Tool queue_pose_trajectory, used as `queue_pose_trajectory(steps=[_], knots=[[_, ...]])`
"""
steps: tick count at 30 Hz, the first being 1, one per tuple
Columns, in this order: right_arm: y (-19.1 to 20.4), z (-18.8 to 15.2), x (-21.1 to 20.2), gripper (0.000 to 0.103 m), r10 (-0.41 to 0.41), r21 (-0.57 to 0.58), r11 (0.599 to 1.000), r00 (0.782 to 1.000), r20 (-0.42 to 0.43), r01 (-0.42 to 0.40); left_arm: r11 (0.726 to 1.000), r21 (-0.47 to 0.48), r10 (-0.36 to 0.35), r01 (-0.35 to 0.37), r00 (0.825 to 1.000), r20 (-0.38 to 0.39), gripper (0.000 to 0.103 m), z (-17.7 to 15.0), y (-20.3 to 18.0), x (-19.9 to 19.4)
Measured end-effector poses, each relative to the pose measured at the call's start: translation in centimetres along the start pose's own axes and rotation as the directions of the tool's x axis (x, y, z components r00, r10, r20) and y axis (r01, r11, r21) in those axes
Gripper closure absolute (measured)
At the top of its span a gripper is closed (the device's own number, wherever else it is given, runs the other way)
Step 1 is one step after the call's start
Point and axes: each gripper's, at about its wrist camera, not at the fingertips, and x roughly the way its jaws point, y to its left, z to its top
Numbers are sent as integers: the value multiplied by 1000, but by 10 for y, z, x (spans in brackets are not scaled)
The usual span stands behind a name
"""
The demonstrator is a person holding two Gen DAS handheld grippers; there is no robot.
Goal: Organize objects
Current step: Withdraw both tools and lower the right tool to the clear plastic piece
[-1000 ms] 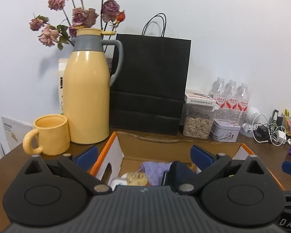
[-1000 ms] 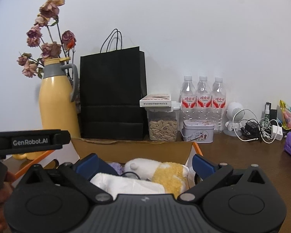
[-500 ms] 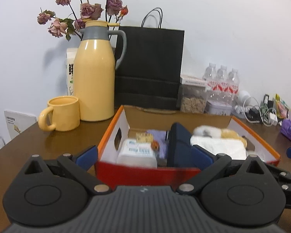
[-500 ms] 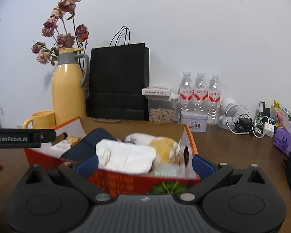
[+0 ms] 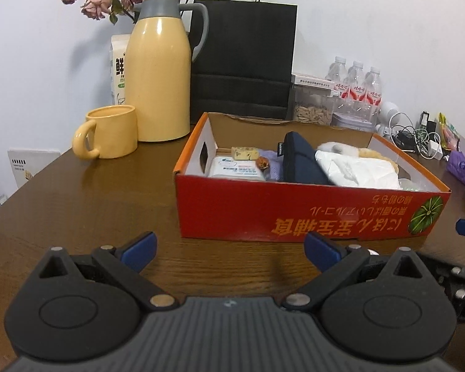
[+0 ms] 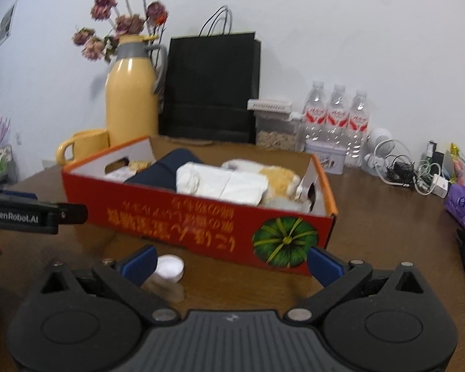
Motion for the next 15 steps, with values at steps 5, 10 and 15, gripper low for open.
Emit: queue_pose_trajectory(steps=[5,10,15], knots=[[11,-6,5,6,36,-34,999,997,-62,-38,1000,-11,-13,13,1000,-7,0,-4,7,-2],[18,-6,14,21,104,-26,994,987,-119,-107,999,-33,-35,34,999,-13,0,-6,11,-1],[19,-4,28,42,148,5,989,974,-171,-149,998,-41,-47,47,999,-15,0,-6,13,-1]])
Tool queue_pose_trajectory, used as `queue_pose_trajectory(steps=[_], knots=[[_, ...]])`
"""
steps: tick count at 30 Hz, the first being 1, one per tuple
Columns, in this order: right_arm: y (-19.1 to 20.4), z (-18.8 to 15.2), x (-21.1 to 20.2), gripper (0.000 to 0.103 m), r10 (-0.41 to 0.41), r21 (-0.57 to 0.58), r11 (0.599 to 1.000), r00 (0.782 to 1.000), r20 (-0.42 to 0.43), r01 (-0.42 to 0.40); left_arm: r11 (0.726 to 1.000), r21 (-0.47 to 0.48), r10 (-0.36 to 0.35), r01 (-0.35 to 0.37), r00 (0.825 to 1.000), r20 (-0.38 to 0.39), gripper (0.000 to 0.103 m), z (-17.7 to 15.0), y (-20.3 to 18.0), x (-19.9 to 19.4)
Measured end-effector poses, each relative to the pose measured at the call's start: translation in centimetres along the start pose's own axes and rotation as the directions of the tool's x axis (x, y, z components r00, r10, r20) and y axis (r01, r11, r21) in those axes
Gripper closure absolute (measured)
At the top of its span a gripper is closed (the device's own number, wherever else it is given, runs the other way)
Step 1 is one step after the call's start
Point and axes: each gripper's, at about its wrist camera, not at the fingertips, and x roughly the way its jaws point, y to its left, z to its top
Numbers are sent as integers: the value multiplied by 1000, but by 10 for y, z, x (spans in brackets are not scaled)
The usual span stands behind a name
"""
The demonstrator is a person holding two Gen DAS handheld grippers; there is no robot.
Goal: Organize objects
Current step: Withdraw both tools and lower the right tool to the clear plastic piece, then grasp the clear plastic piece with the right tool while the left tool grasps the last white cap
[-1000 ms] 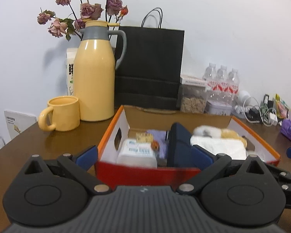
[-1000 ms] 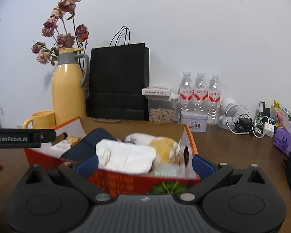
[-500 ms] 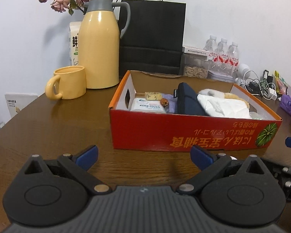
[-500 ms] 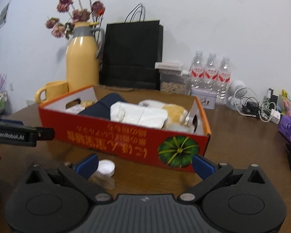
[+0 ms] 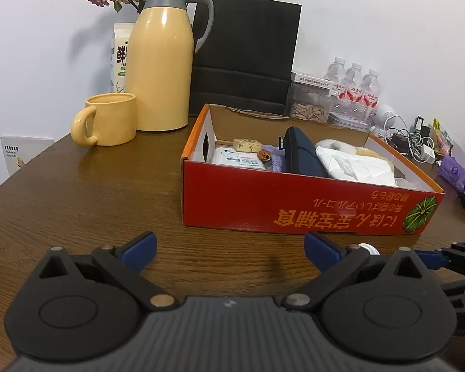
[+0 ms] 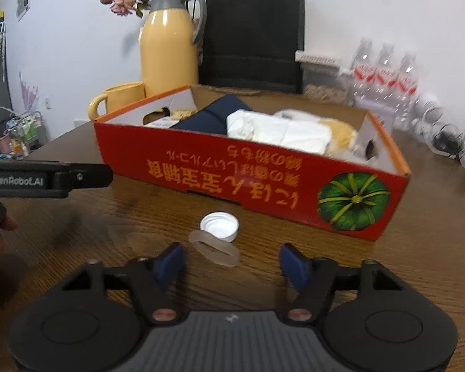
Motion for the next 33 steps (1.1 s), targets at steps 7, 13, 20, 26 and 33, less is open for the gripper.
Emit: queue_pose_trajectory(steps=[7,13,20,26,33], knots=[[5,-1,-1,77,24,-26,999,1000,10,-23,1000,-16,-5,5,1000,-7,0,0,3,1],[7,-2,-4,97,24,-35,999,1000,17,-24,1000,-17,-2,2,1000,-10,0,-1,3,1],[5,-6,-21,98,12,-19,1000,994,106,-10,1000,-9,6,-6,1000,-16,0,-1,1,3],[-5,-7,-32,98,-14,16,1000,985,171,11,999,45,19,-18,1000,-16,0,-2,-12,4],[-21,-8,-36,99,-52,46,998,978,201,44,996,86,-14,17,999,-37,0,-2,-46,12]])
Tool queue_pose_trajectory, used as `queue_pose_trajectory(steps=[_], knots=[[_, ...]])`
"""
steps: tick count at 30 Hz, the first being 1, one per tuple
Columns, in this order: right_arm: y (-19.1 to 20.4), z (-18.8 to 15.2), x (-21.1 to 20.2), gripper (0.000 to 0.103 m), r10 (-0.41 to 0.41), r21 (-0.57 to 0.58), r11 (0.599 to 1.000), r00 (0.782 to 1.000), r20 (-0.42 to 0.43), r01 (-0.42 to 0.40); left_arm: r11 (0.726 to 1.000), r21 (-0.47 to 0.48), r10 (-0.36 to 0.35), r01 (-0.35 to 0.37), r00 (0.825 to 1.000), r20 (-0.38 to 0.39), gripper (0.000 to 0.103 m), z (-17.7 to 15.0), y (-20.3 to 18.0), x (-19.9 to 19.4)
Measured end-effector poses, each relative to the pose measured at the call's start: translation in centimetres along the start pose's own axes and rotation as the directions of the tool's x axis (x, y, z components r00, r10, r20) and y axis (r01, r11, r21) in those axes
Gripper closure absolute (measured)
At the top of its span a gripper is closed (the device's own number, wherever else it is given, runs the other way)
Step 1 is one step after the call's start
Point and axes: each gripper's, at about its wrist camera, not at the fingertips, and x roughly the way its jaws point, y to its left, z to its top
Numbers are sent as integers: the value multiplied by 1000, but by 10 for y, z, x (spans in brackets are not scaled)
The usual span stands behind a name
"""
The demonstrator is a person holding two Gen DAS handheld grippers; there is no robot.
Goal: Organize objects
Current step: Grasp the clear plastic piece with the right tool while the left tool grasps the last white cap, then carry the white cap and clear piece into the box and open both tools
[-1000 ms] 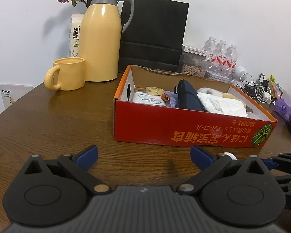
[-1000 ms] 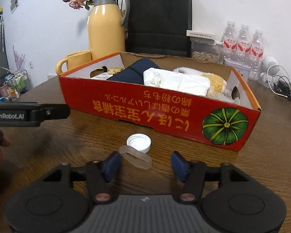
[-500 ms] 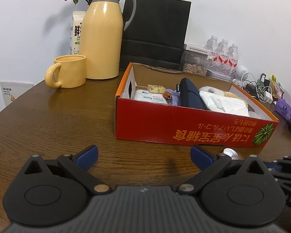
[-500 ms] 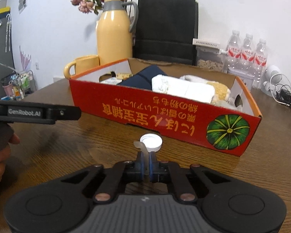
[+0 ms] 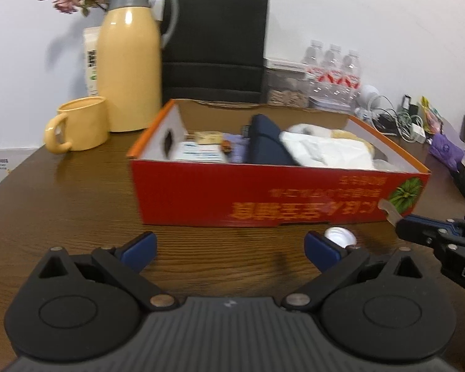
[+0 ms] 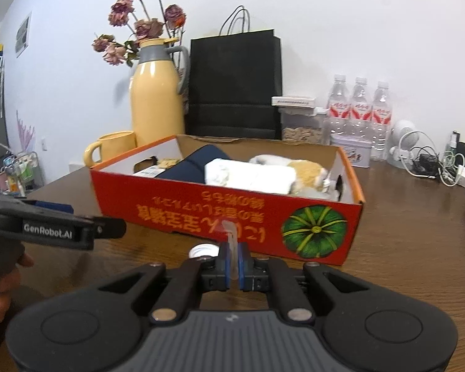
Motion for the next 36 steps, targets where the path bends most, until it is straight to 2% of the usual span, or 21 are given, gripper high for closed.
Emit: queue_pose_trajectory(steps=[7,16,19,21,22,23,24,26,36], knots=[[-21,0,-3,98,-46,17,999,999,16,45,999,42,-8,9,999,-42,0,2,-42,18],[-37,1,-3,98,-97,38,995,995,16,97,997,74,10,-4,997,-77,1,5,-77,41],[-37,0,-2,99,-111,35,993,994,12,111,997,76,12,-5,996,-91,12,5,-83,45],[-37,0,-2,98,-118,35,992,993,15,118,997,77,6,2,995,-102,31,5,-85,46],[-37,-1,-3,98,-121,35,992,993,18,120,997,79,1,7,995,-105,34,4,-87,46],[-37,-1,-3,98,-123,35,992,992,21,123,996,83,-1,9,995,-99,44,4,-88,46],[-36,-1,-3,99,-124,33,992,992,22,123,996,84,-9,17,996,-94,60,4,-88,45],[-35,-1,-3,99,-125,30,992,992,23,124,997,75,-26,32,996,-85,73,4,-87,44],[-32,-2,-4,99,-132,16,991,991,33,131,998,53,-41,43,998,-44,74,5,-82,36]])
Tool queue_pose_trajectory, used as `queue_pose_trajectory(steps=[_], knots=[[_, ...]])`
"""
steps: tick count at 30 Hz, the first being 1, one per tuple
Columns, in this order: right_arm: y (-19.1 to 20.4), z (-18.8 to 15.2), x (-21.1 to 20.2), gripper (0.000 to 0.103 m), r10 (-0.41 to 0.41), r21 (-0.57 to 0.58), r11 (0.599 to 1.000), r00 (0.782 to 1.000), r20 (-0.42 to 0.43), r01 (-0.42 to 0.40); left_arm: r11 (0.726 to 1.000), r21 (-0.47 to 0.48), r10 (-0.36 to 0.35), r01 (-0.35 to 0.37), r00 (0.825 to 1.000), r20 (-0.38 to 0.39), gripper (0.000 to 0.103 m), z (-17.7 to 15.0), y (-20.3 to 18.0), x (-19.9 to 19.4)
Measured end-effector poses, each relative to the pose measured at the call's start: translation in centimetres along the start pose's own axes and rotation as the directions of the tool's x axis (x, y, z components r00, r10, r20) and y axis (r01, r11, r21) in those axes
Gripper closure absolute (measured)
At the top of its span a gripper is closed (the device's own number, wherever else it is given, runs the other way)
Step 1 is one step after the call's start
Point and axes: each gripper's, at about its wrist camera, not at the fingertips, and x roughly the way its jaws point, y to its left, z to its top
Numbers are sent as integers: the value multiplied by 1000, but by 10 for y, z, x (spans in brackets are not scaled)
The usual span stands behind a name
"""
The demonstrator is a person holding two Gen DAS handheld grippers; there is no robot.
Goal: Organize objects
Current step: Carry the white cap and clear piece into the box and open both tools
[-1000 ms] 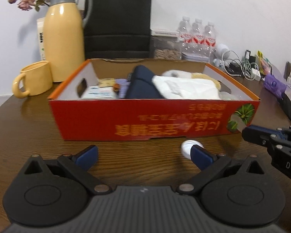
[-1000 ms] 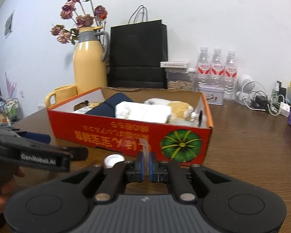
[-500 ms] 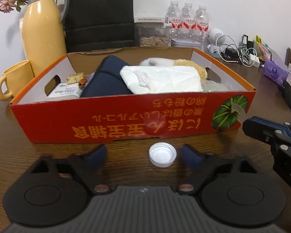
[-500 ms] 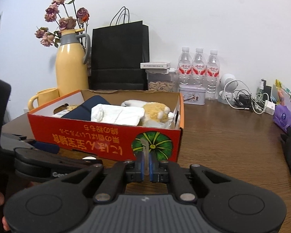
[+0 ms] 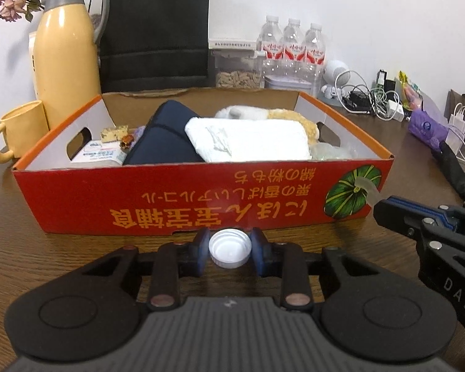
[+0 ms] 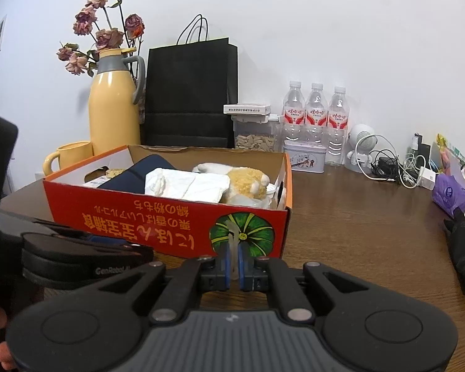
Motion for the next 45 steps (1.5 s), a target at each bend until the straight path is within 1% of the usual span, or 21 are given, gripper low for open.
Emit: queue_pose_trajectory(steps=[9,14,19,24,29,34,40,42,45], knots=[[4,-1,-5,99,1,-17,1000,999,34,-1,1000,-5,-13,14,997,76,74,-2,11,-24],[14,2,-8,98,0,-64,998,998,56,3,1000,-2,-28,28,990,139,74,2,19,-43],[25,21,-13,98,21,-73,997,994,110,-13,999,4,-41,41,980,196,74,19,27,-56],[38,47,-4,98,44,-89,996,988,148,-31,999,-16,-26,30,971,239,74,41,41,-57],[47,70,17,98,52,-90,995,986,161,-38,999,-30,-10,19,961,276,74,63,56,-51],[50,88,45,98,48,-76,996,985,164,-36,999,-41,6,6,957,291,74,82,64,-35],[48,101,81,98,44,-49,998,988,145,-38,998,-57,24,-8,959,282,74,98,70,-5],[46,100,91,98,41,-39,999,990,134,-36,997,-78,32,-11,961,273,74,97,75,3],[40,95,101,98,46,-24,999,993,110,-43,998,-67,37,-21,968,248,74,96,80,15]])
